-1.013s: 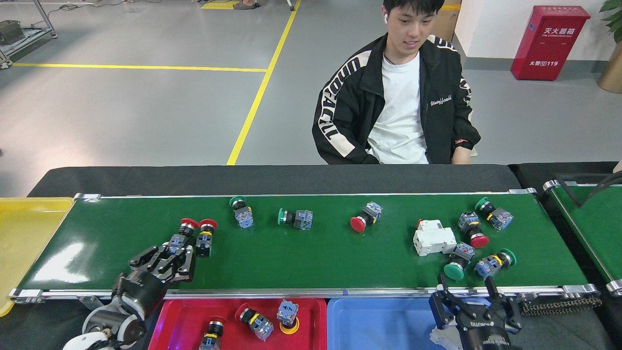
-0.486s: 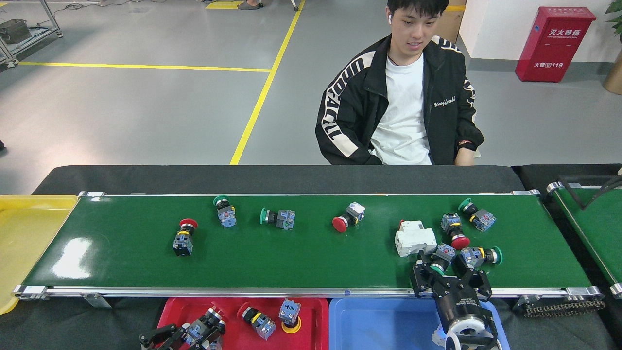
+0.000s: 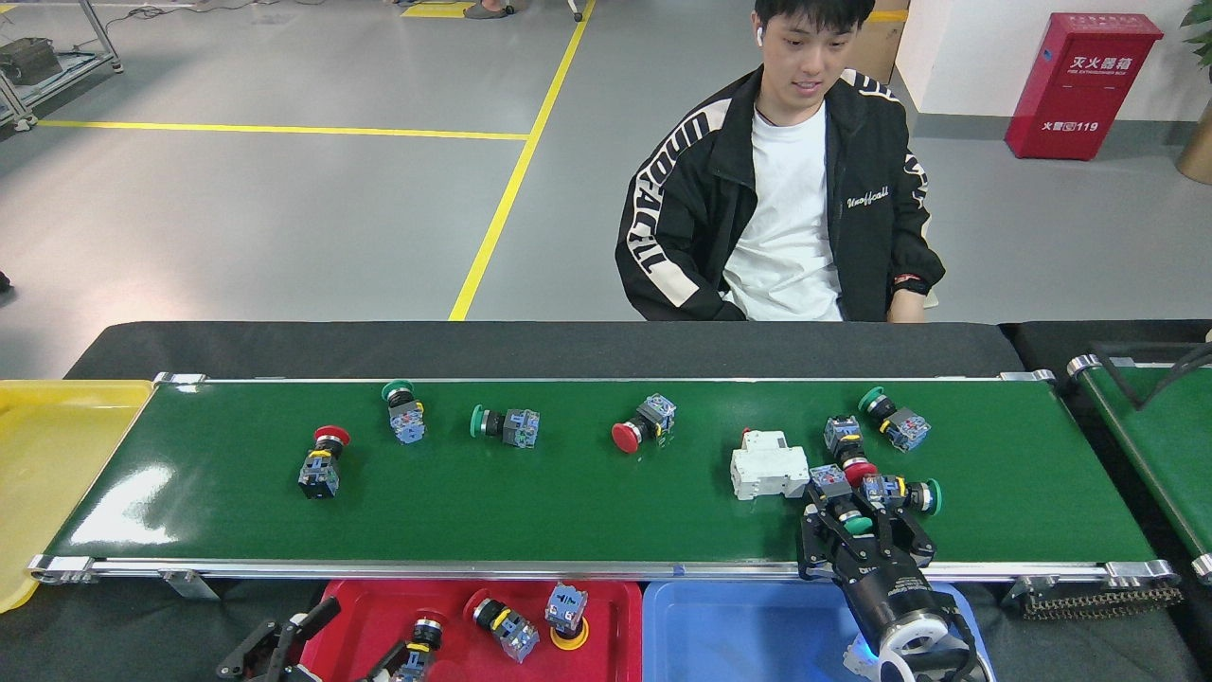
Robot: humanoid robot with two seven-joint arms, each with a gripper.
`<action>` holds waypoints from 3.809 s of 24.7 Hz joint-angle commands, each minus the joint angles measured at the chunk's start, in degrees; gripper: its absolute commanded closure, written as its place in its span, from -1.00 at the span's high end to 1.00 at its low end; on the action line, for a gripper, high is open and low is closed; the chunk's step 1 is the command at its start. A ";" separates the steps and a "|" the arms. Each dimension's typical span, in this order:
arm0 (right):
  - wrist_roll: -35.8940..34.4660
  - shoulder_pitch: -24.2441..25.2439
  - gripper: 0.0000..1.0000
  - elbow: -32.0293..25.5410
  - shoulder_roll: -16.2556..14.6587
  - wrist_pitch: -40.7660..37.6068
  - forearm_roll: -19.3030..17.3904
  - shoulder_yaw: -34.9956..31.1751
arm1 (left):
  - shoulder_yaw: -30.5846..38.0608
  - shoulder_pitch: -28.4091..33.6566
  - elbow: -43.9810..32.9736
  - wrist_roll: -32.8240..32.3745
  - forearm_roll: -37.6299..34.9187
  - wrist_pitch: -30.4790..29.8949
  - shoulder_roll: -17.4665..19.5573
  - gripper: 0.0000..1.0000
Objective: Pick switch part from conveyor to tray
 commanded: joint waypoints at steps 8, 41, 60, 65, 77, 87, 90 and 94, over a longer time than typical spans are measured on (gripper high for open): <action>-0.15 10.71 -0.50 -12.06 2.10 -20.94 0.17 7.38 | 0.93 -6.13 7.13 0.41 -1.16 17.90 5.54 0.98; -7.44 6.49 0.98 -4.32 0.43 10.09 3.86 -0.88 | -8.83 -32.33 46.16 6.65 -6.52 25.11 17.67 -0.94; -3.66 -17.76 0.96 23.97 11.33 10.70 4.30 17.32 | -6.46 -9.05 14.71 6.12 7.54 -0.73 18.29 -0.92; -5.85 -19.17 0.33 25.47 11.33 9.12 3.95 19.07 | -8.91 0.45 2.31 6.03 6.84 -0.73 17.67 -0.89; -7.26 -17.76 -0.91 19.76 7.20 -3.36 2.37 19.16 | -17.44 3.35 -0.16 6.47 0.34 -0.73 15.21 0.92; -6.39 -2.30 1.00 -0.90 -3.00 -23.66 -7.12 18.90 | -1.36 3.97 0.55 5.68 0.42 -0.73 6.95 0.97; -5.24 -2.03 0.99 0.16 -0.89 -24.02 -7.03 19.25 | 2.59 2.65 1.42 2.35 -0.02 -0.73 4.05 0.96; -3.40 -4.58 0.99 1.74 1.57 -23.31 -7.21 18.90 | 2.60 1.15 2.92 0.67 0.25 7.00 3.43 0.96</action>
